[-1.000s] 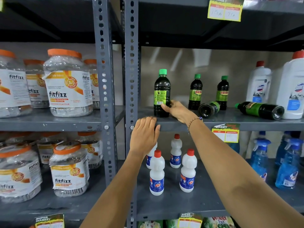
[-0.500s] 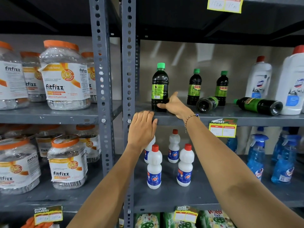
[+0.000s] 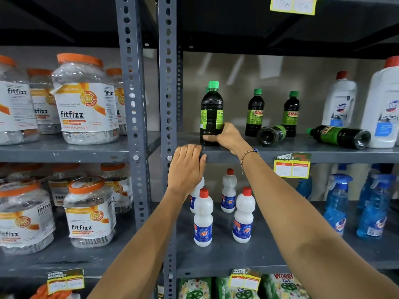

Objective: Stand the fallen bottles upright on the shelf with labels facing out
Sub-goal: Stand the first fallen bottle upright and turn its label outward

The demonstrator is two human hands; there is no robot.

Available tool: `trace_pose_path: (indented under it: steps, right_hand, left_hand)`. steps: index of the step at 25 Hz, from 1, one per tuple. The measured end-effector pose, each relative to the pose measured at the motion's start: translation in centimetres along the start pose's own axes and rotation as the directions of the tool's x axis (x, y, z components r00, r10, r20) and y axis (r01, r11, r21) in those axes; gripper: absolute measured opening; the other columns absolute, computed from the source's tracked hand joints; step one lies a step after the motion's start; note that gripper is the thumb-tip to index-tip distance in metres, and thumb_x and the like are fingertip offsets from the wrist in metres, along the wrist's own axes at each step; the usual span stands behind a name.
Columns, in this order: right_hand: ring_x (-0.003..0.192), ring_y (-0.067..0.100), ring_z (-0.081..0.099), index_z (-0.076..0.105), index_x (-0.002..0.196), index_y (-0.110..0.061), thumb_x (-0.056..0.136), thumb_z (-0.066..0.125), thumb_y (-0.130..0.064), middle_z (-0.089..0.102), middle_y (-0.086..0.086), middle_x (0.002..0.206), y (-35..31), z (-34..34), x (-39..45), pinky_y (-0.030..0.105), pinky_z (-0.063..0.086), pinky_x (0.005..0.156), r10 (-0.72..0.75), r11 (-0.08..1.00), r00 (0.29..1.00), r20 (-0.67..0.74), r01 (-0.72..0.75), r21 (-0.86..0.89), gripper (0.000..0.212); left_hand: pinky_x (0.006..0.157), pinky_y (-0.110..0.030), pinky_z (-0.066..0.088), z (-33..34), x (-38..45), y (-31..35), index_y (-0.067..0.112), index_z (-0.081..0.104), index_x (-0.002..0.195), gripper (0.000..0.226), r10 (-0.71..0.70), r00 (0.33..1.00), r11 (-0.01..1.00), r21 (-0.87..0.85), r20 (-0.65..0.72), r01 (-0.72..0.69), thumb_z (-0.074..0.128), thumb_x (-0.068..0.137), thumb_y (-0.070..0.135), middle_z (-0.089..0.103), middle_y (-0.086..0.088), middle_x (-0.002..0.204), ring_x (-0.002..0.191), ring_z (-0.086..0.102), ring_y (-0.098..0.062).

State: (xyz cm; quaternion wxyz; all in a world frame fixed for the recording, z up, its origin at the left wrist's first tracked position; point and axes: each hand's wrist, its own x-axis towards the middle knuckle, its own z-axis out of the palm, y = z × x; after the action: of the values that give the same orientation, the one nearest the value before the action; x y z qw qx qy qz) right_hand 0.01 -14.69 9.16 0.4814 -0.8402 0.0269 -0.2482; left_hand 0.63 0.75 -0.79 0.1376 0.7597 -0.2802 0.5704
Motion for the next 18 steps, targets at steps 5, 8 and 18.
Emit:
trace_pose_path:
  steps: [5, 8, 18]
  right_hand:
    - [0.108, 0.024, 0.06, 0.053, 0.119, -0.005, 0.071, 0.08, -0.017, 0.065, 0.009, 0.112, 0.15, -0.07, 0.32, 0.036, 0.049, 0.094, 0.022, 0.999, 0.999, 0.047, -0.023, 0.032, 0.057]
    - [0.103, 0.017, 0.053, 0.038, 0.125, -0.007, 0.067, 0.084, -0.028, 0.056, 0.002, 0.111, 0.07, 0.03, 0.0, 0.03, 0.043, 0.087, 0.025, 1.0, 1.0, -0.004, -0.025, -0.019, 0.077]
    - [0.118, 0.019, 0.041, 0.003, 0.145, -0.009, 0.069, 0.083, -0.024, 0.044, 0.006, 0.131, 0.06, -0.05, 0.46, 0.03, 0.033, 0.097, 0.077, 0.995, 0.995, 0.071, -0.081, 0.06, 0.111]
  left_hand:
    - [0.089, -0.037, 0.048, 0.15, 0.01, -0.01, 0.008, 0.061, 0.108, 0.028, 0.004, 1.0, 1.0, 0.012, -0.01, -0.004, 0.048, 0.096, 0.03, 0.067, -0.009, 0.103, 0.095, 0.063, -0.025]
    - [0.089, -0.037, 0.048, 0.08, 0.03, -0.03, 0.009, 0.061, 0.108, 0.031, 0.0, 1.0, 1.0, 0.014, -0.001, 0.0, 0.043, 0.097, 0.032, 0.067, -0.008, 0.103, 0.095, 0.063, -0.024]
    - [0.088, -0.037, 0.048, -0.17, 0.07, -0.02, 0.008, 0.061, 0.108, 0.038, 0.011, 1.0, 1.0, 0.027, 0.007, -0.011, 0.035, 0.098, 0.032, 0.067, -0.008, 0.103, 0.095, 0.062, -0.025]
